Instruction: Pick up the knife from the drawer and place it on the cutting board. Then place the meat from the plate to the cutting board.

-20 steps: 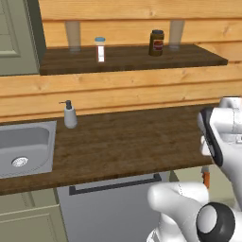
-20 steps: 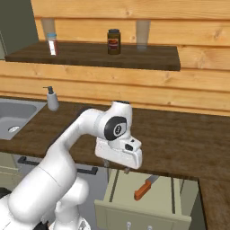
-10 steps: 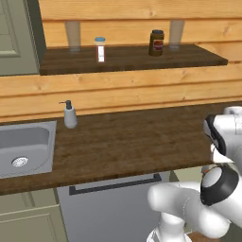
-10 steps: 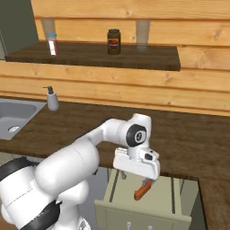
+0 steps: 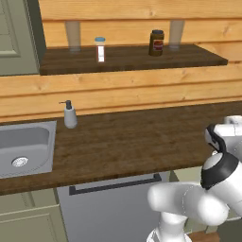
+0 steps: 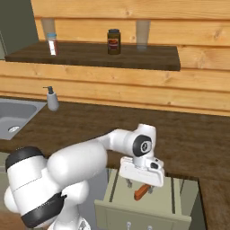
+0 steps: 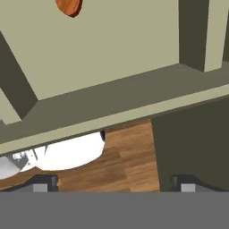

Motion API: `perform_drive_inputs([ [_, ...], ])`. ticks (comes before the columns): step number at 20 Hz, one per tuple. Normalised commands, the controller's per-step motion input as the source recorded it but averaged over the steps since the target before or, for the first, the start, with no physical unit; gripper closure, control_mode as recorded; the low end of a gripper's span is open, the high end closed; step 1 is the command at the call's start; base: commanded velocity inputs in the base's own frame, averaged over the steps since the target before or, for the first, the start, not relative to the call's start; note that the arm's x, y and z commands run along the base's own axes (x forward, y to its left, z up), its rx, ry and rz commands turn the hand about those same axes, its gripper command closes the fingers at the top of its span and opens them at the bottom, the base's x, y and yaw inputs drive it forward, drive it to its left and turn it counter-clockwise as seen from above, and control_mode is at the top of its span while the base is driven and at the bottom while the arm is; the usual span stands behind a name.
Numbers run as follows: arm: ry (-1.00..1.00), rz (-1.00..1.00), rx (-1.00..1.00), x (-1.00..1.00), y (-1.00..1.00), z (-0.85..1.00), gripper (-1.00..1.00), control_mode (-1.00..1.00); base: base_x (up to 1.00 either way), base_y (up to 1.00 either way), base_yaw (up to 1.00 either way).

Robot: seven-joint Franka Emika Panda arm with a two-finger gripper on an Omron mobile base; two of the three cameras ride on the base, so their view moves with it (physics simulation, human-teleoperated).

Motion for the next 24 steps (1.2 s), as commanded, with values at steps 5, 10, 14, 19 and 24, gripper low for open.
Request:
perform_drive_inputs([
  [5, -0.01, 0.07, 0.00, 0.19, -0.32, -0.46, -1.00, -1.00, 0.00, 0.00, 0.00],
  [10, -0.08, 0.06, 0.02, 0.20, -0.36, -0.25, -1.00, -1.00, 0.00, 0.00, 0.00],
  [14, -0.06, 0.08, 0.09, 0.29, -0.13, -0.38, -1.00, -1.00, 0.00, 0.00, 0.00],
  [19, -0.03, 0.08, 0.08, 0.21, 0.00, -0.58, -1.00, -1.00, 0.00, 0.00, 0.00],
  [24, 0.00, 0.08, 0.05, 0.08, 0.05, -0.62, -1.00, -1.00, 0.00, 0.00, 0.00],
])
